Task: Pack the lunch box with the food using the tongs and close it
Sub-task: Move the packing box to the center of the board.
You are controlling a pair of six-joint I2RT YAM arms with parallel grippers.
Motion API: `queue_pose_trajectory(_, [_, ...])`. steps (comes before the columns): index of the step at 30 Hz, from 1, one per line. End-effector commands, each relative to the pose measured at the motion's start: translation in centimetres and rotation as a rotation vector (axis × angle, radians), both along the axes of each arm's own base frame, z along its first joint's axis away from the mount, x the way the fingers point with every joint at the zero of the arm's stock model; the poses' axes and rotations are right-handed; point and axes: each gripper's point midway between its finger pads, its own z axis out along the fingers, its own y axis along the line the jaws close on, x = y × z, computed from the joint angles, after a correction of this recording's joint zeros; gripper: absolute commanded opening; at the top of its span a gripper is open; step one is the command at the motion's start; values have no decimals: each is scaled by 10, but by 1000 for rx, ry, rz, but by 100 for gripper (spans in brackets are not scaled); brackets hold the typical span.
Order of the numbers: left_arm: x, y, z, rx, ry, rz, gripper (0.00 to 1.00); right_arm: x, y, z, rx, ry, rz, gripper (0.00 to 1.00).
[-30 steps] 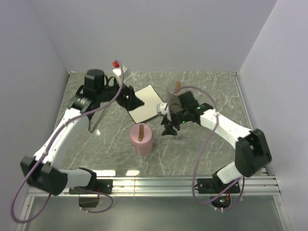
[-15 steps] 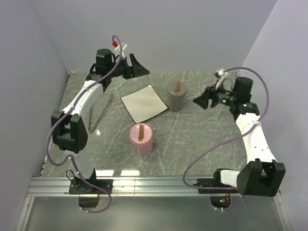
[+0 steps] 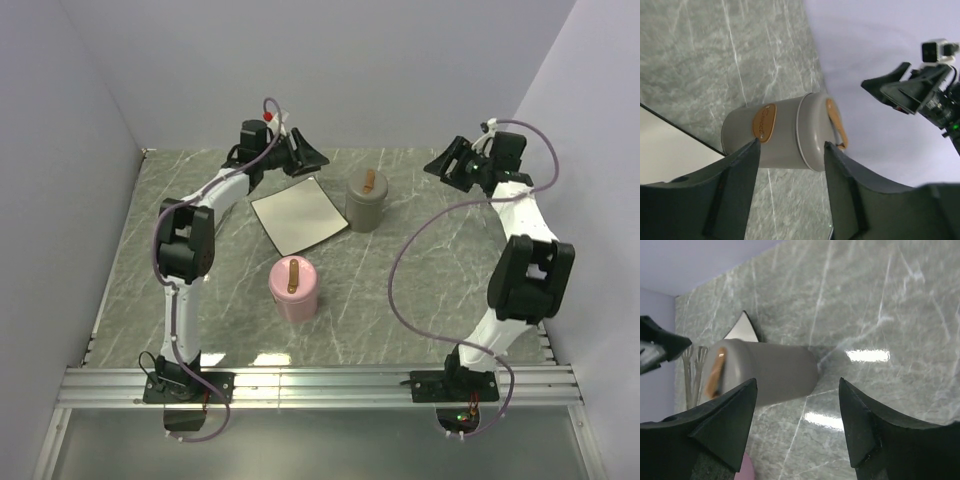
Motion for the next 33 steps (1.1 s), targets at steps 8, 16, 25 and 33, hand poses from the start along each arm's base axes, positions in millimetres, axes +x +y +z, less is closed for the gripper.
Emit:
queue_pose_trajectory(8, [-5, -50, -29, 21, 11, -39, 43, 37, -1, -45, 129, 105, -44, 71])
queue_pose_trajectory(16, [-11, -78, -58, 8, 41, -105, 43, 51, 7, -66, 188, 123, -47, 70])
queue_pose_trajectory(25, [-26, -98, -73, -6, 42, -204, 42, 65, 30, -78, 201, 131, -9, 68])
queue_pose_trajectory(33, [-41, -118, -78, 12, 19, -271, 43, 77, 67, -90, 183, 140, 67, 66])
